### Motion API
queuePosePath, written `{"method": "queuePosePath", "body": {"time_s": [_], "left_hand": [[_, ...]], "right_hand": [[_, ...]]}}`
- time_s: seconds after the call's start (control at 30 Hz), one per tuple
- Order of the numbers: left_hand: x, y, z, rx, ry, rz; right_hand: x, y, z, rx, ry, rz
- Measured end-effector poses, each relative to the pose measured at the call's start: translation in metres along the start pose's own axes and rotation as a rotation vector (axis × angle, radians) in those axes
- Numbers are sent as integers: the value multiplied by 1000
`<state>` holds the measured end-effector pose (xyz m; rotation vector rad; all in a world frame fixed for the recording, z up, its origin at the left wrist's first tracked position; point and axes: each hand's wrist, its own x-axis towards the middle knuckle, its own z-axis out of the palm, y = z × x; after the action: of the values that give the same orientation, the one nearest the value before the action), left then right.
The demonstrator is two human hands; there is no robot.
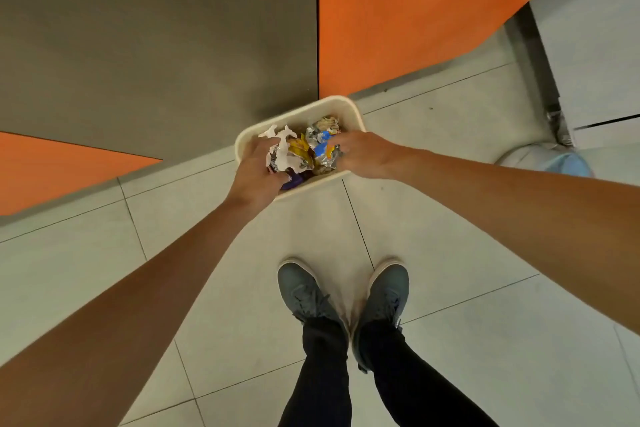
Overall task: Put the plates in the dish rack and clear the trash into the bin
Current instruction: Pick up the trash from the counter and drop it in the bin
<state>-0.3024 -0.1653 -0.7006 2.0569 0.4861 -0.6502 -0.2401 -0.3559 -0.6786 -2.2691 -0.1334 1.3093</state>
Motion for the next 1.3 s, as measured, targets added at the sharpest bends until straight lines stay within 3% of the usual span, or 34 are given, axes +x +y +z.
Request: {"method": "queuePosePath", "body": {"time_s": [0.27, 0.5, 0.77, 1.3], "left_hand": [[-60, 67, -21, -175, 15, 15], [-123, 159, -79, -338, 163, 193], [-233, 246, -125, -524, 285, 239], [-386, 393, -210, -535, 489, 395]], "right_hand": [[-79, -43, -22, -18, 63, -155], [-168, -98, -79, 157, 215, -275], [-285, -153, -138, 248, 288, -396], [-469, -249, -239, 261, 335, -571]]}}
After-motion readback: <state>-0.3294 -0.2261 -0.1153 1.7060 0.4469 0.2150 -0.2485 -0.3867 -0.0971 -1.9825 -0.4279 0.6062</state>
